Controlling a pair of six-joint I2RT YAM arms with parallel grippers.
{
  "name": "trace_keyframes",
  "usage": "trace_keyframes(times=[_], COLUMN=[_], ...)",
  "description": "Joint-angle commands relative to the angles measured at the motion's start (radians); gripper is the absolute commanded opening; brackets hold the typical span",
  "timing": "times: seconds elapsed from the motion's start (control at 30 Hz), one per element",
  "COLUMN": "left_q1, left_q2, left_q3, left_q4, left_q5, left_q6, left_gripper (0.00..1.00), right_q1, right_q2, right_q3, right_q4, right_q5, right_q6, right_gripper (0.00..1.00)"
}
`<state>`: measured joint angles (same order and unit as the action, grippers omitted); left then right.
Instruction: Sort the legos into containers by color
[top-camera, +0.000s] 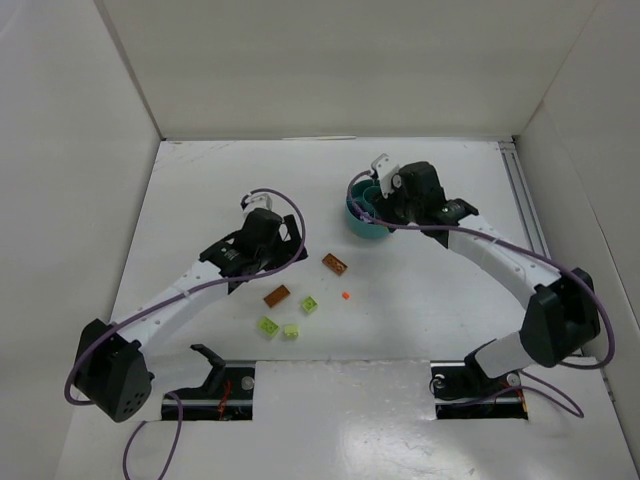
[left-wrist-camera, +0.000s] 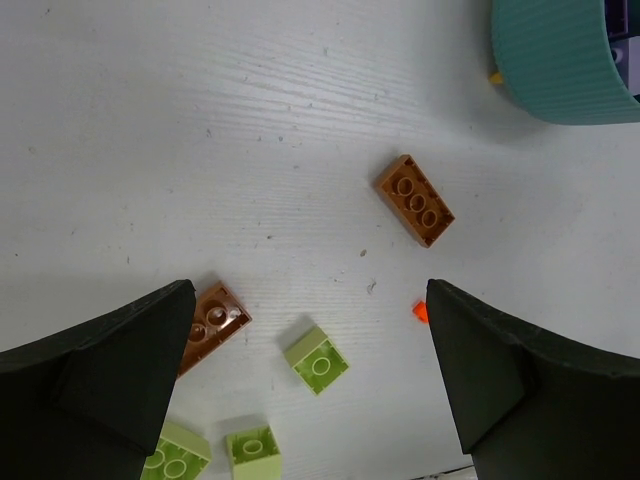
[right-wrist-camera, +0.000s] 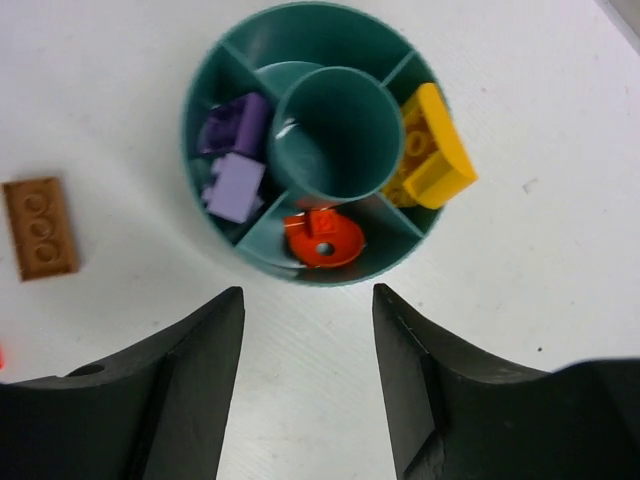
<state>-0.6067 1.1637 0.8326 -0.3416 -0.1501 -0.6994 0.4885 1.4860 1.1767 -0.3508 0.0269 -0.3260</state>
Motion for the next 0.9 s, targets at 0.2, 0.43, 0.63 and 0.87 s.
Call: trace_keyframes(times=[0.2,0.43,0.63,0.87], left_q1=[0.004,0.004,0.004,0.004], left_q2=[-0.084,-0.104,-0.154,-0.197], left_q3=[-0.049,-0.086,-0.155,-0.191], left_q4=[-0.005,-0.023,-0.013,-0.013], left_q5=[-0.036,-0.025,0.007,0.026], left_q6=[-0.044,-0.063,-0.081,-0.091], left_gripper=[0.99,0.99,0.99,0.99], right_q1=[0.238,0.358,0.439,0.452], right_q2=[-0.122,-0.053,0.026,0.105], right_q3=[-0.241,-0.318,-0.319,-0.319], right_q4=[0.084,0.171,0.197,0.208], right_q5=[-0.021,-0.101,-0.101,-0.031], right_q6=[0.033,0.099,0.090,0.122], right_gripper=[0.60,0.60,0.60,0.54])
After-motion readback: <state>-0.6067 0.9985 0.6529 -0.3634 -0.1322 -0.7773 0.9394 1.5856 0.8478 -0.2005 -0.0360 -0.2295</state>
